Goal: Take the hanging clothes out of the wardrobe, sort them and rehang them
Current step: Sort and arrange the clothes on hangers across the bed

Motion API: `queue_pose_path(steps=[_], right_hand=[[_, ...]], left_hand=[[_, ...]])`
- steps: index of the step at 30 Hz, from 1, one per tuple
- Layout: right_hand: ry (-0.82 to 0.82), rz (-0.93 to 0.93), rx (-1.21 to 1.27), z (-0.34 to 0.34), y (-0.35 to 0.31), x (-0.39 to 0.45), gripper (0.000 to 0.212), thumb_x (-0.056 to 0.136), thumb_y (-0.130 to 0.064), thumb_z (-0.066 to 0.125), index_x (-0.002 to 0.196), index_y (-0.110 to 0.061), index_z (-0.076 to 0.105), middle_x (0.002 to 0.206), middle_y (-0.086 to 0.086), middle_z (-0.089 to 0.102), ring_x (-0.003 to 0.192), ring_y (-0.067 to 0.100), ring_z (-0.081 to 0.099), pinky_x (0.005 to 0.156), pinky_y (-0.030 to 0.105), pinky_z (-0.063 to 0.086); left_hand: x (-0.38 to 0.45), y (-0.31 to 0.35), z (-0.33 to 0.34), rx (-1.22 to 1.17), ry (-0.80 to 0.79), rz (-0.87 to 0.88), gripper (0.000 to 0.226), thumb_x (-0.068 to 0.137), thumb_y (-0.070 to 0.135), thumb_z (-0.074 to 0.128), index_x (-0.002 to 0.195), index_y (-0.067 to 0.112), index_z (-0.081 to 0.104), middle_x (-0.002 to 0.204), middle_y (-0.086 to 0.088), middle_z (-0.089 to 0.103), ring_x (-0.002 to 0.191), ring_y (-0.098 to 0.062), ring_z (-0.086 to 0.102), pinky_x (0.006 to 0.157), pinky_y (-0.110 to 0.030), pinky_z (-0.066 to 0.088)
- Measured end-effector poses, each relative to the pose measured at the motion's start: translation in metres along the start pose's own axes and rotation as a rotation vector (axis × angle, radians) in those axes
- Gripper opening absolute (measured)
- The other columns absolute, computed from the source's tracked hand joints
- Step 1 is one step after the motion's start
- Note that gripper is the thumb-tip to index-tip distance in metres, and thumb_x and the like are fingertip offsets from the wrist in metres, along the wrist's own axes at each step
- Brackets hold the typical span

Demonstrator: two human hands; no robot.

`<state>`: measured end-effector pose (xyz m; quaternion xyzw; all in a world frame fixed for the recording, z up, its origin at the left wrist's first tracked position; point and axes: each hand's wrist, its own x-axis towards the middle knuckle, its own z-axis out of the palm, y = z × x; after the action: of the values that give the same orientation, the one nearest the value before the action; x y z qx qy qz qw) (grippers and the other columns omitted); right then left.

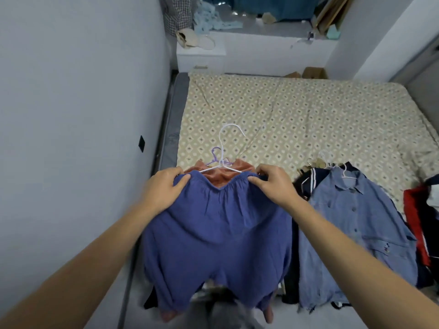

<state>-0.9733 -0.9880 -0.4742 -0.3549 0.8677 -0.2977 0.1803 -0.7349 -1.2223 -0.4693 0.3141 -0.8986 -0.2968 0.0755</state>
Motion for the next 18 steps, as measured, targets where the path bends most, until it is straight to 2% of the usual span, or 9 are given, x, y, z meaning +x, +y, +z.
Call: queue_pose_path(steps=[4,6,8,12,14,16,18], right_hand=[[-0.047,0.103,0.009,0.037,0.061,0.086,0.027,0.091,-0.034,0.074,0.085,-0.024,0.050,0.073,-0.007,0.058,0.069,0.011,0.054,0.059,0.031,0.037],[-0.084,0.131,-0.018,0.057,0.092,0.123,0.029,0.093,-0.031,0.071,0.084,-0.020,0.046,0.073,-0.004,0.056,0.069,0.018,0.054,0.059,0.036,0.037],[-0.126,0.153,-0.042,0.077,0.119,0.153,0.030,0.094,-0.027,0.069,0.077,-0.022,0.045,0.072,-0.001,0.059,0.073,0.026,0.057,0.064,0.040,0.043],[-0.169,0.155,-0.085,0.112,0.151,0.192,0.025,0.090,-0.023,0.069,0.075,-0.023,0.049,0.077,0.000,0.059,0.080,0.029,0.058,0.073,0.043,0.048],[-0.200,0.121,-0.114,0.122,0.156,0.202,0.010,0.091,-0.023,0.070,0.099,-0.020,0.064,0.100,0.006,0.062,0.101,0.032,0.056,0.087,0.044,0.048],[-0.233,0.119,-0.159,0.126,0.154,0.205,0.036,0.094,-0.022,0.068,0.129,-0.018,0.061,0.124,0.011,0.057,0.120,0.033,0.047,0.102,0.047,0.044],[-0.219,0.117,-0.156,0.124,0.147,0.196,0.047,0.095,-0.021,0.066,0.141,-0.019,0.055,0.134,0.010,0.054,0.127,0.034,0.044,0.107,0.045,0.041]], left_hand=[[0.085,-0.033,0.062,0.004,-0.112,-0.082,0.023,0.104,0.041,0.054,0.092,0.021,0.051,0.082,0.003,0.061,0.077,-0.023,0.059,0.071,-0.044,0.050],[0.119,-0.049,0.093,0.032,-0.145,-0.123,0.021,0.104,0.034,0.057,0.095,0.021,0.043,0.077,0.003,0.053,0.075,-0.030,0.058,0.070,-0.045,0.047],[0.146,-0.063,0.122,0.078,-0.154,-0.125,0.022,0.104,0.029,0.057,0.093,0.018,0.042,0.077,0.004,0.049,0.078,-0.036,0.057,0.071,-0.046,0.045],[0.178,-0.084,0.162,0.223,-0.183,-0.122,0.018,0.102,0.023,0.059,0.092,0.016,0.045,0.097,-0.006,0.054,0.097,-0.036,0.055,0.075,-0.044,0.040],[0.186,-0.091,0.169,0.278,-0.196,-0.166,0.017,0.100,0.027,0.061,0.105,0.014,0.052,0.114,-0.010,0.051,0.112,-0.035,0.050,0.085,-0.050,0.046],[0.190,-0.094,0.166,0.314,-0.214,-0.210,0.035,0.100,0.032,0.060,0.130,0.013,0.054,0.132,-0.013,0.044,0.125,-0.034,0.043,0.097,-0.053,0.046],[0.184,-0.090,0.157,0.336,-0.212,-0.203,0.049,0.102,0.035,0.057,0.145,0.015,0.048,0.143,-0.014,0.040,0.132,-0.034,0.039,0.101,-0.052,0.043]])
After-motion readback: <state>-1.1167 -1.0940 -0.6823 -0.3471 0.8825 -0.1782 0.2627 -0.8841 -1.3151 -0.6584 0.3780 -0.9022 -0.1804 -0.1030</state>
